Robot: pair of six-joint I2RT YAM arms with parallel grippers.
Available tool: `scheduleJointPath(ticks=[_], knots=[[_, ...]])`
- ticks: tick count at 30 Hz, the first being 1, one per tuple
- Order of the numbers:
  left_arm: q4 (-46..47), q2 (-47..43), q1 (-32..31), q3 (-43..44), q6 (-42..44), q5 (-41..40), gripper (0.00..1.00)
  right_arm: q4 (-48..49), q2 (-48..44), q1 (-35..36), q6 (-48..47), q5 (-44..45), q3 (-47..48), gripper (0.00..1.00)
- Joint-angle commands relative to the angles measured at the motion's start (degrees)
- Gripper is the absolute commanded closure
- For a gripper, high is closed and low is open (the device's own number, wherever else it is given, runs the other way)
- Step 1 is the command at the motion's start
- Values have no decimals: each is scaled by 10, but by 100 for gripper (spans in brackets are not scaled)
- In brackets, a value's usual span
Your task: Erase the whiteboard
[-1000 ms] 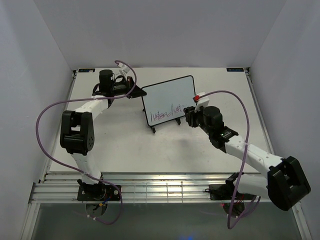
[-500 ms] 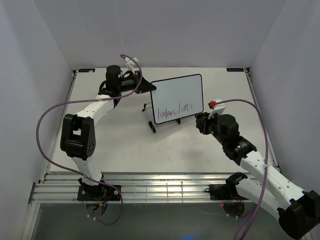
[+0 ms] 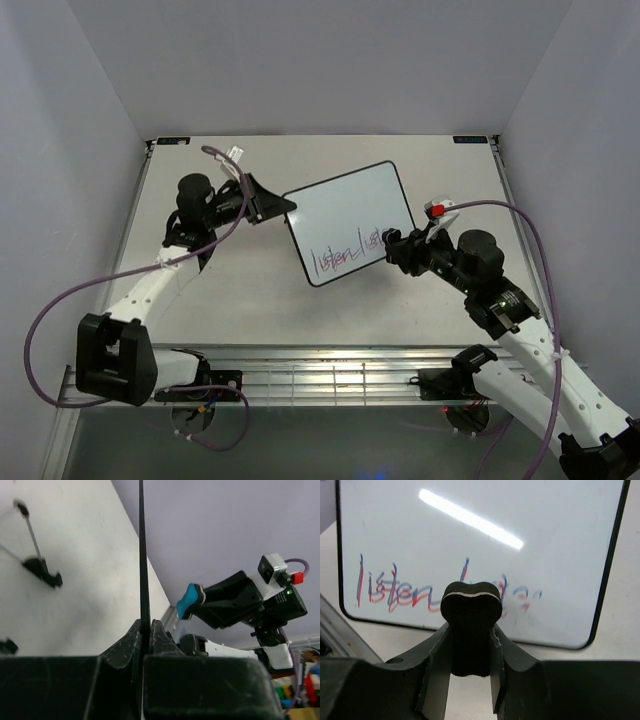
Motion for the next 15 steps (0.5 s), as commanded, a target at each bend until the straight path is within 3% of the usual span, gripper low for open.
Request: scheduleJointPath(ticks=[1, 5, 11, 15], knots=[[3, -76, -8, -97, -109, -25, 100, 33, 14, 4, -12, -110, 13, 92], [-53, -201, -10, -196, -106, -85, 100, 73, 30, 23, 8, -120, -13, 92], [-136, -268, -11, -236, -67, -119, 100, 101, 46, 77, 36, -104, -51, 92], [-175, -287, -11, -260, -66, -142, 100, 122, 97, 164, 100, -82, -58, 92]])
